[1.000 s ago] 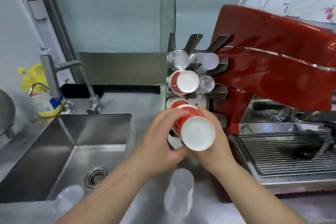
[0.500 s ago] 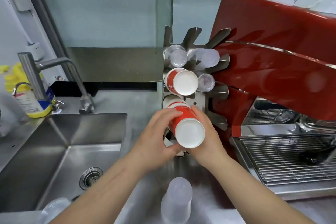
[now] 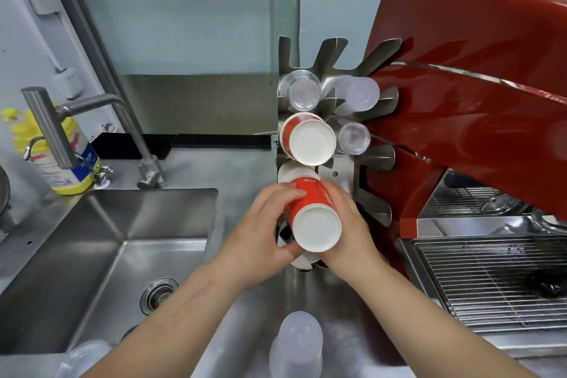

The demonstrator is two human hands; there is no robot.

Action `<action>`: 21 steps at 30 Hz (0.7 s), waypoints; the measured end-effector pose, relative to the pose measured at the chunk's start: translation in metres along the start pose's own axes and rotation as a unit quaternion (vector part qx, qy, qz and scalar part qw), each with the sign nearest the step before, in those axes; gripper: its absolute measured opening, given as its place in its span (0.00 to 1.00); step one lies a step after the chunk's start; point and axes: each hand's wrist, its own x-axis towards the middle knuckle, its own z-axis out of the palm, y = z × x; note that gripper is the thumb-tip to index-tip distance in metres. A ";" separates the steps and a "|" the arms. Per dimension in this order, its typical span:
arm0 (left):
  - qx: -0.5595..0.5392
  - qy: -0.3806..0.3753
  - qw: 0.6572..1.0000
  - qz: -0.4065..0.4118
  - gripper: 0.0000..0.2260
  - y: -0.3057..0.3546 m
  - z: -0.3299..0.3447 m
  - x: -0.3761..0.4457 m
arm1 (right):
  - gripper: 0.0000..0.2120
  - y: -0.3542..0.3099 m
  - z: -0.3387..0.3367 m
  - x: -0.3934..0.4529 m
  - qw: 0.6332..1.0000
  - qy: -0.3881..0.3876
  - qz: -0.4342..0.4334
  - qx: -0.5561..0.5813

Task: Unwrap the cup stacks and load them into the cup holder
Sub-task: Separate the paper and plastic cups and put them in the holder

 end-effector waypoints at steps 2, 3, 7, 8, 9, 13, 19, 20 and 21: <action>0.004 0.004 1.000 0.003 0.32 -0.003 0.001 0.001 | 0.40 0.002 0.002 0.002 1.000 0.008 -0.001 0.006; 0.004 0.006 1.000 0.004 0.32 -0.004 0.001 0.002 | 0.39 0.003 0.002 0.003 1.000 0.011 0.000 0.006; 0.002 0.004 1.000 0.004 0.31 -0.006 0.001 0.003 | 0.40 0.006 0.004 0.007 1.000 0.011 0.000 -0.011; 0.002 0.003 1.000 0.004 0.31 -0.006 0.001 0.004 | 0.40 0.007 0.004 0.007 1.000 0.010 -0.002 -0.014; 0.001 0.002 1.000 0.004 0.31 -0.006 0.000 0.004 | 0.40 0.008 0.005 0.008 1.000 0.011 -0.004 -0.018; -0.005 -0.002 1.000 0.004 0.31 -0.007 0.000 0.005 | 0.38 0.008 0.005 0.008 1.000 0.011 -0.007 -0.011; -0.007 -0.010 1.000 -0.020 0.31 -0.006 -0.001 0.004 | 0.40 -0.002 -0.003 0.007 0.999 -0.016 0.003 -0.036; -0.005 -0.013 1.000 -0.025 0.32 -0.005 -0.001 0.003 | 0.41 -0.004 -0.005 0.006 0.999 -0.020 0.009 -0.042; -0.001 -0.017 0.999 -0.032 0.32 -0.004 -0.002 0.002 | 0.41 -0.007 -0.006 0.006 0.998 -0.025 0.017 -0.049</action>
